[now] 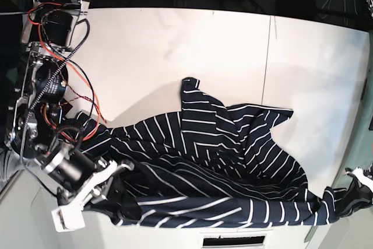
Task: Layout the t-shirt on the table in an organized manner, then fold the t-shirt properly
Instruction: 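Lift the shirt with both grippers and fling it flat onto the table, then grasp the shirt edges and drag them apart to flatten the body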
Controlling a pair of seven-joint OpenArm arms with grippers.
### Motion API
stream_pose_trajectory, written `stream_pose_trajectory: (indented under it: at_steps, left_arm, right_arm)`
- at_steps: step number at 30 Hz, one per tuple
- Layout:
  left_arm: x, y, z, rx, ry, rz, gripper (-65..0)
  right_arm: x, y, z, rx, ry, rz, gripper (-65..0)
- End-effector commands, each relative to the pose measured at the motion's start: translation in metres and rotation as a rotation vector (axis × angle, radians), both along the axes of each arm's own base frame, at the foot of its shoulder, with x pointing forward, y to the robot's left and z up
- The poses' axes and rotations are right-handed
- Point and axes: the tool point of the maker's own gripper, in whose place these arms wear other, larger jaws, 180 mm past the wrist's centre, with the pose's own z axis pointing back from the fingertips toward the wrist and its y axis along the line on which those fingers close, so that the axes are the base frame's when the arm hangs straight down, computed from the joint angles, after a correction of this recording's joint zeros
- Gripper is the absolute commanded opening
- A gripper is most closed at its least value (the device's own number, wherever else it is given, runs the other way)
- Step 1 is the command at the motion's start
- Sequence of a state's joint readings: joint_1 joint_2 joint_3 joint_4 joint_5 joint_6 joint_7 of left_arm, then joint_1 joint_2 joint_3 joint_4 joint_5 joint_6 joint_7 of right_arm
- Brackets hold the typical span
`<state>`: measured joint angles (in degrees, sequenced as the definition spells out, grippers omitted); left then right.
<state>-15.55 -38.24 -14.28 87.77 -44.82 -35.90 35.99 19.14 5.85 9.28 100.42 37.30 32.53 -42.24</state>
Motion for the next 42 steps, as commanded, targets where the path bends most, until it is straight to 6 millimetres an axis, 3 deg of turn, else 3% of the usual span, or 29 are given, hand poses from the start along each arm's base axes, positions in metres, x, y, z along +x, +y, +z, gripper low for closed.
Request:
stream_pose_trajectory:
  at_steps: [1,6,10,17,19,21,23,25,28,33,38,42]
  left_arm:
    - [-0.008,0.004,0.018,0.023,-0.031,0.005,-65.0]
    - [-0.080,-0.033,0.007,0.040,0.006,-0.150,-65.0]
    - [-0.124,-0.072,-0.008,-0.057,0.067,-0.249,-65.0]
    - [-0.183,-0.112,-0.079,-0.191,0.328,-0.300,-65.0]
    - [-0.195,-0.125,-0.094,-0.219,0.388,-0.328,-56.6]
    - [-0.208,-0.140,-0.106,-0.253,0.436,-0.360,-52.6]
    - [-0.221,-0.156,-0.117,-0.295,0.478,-0.383,-52.6]
    - [-0.230,-0.167,-0.123,-0.325,0.506,-0.401,-52.6]
    - [-0.220,-0.166,-0.117,-0.320,0.457,-0.388,-52.6]
    - [-0.171,-0.125,-0.103,-0.126,0.271,-0.256,-52.6]
    - [-0.136,-0.083,-0.141,-0.077,0.307,-0.139,-52.6]
    - [-0.108,-0.060,-0.191,-0.065,0.352,-0.067,-52.5]
  right_arm:
    - [-0.008,-0.013,0.002,-0.024,-0.016,-0.014,-65.0]
    - [-0.071,-0.035,-0.054,-0.041,0.138,-0.038,-65.0]
    - [-0.103,-0.057,-0.091,-0.038,0.253,-0.096,-65.0]
    - [-0.149,-0.094,-0.142,-0.111,0.425,-0.207,-65.0]
    - [-0.155,-0.099,-0.155,-0.145,0.465,-0.224,-64.5]
    - [-0.163,-0.105,-0.168,-0.171,0.508,-0.241,-53.0]
    - [-0.171,-0.111,-0.182,-0.194,0.555,-0.257,-43.2]
    - [-0.177,-0.112,-0.188,-0.195,0.576,-0.260,-39.5]
    - [-0.170,-0.107,-0.178,-0.139,0.541,-0.259,-39.5]
    - [-0.142,-0.085,-0.151,-0.011,0.442,-0.234,-39.5]
    - [-0.113,-0.029,-0.134,0.027,0.370,-0.143,-39.5]
    - [-0.094,0.028,-0.145,-0.019,0.356,-0.047,-39.5]
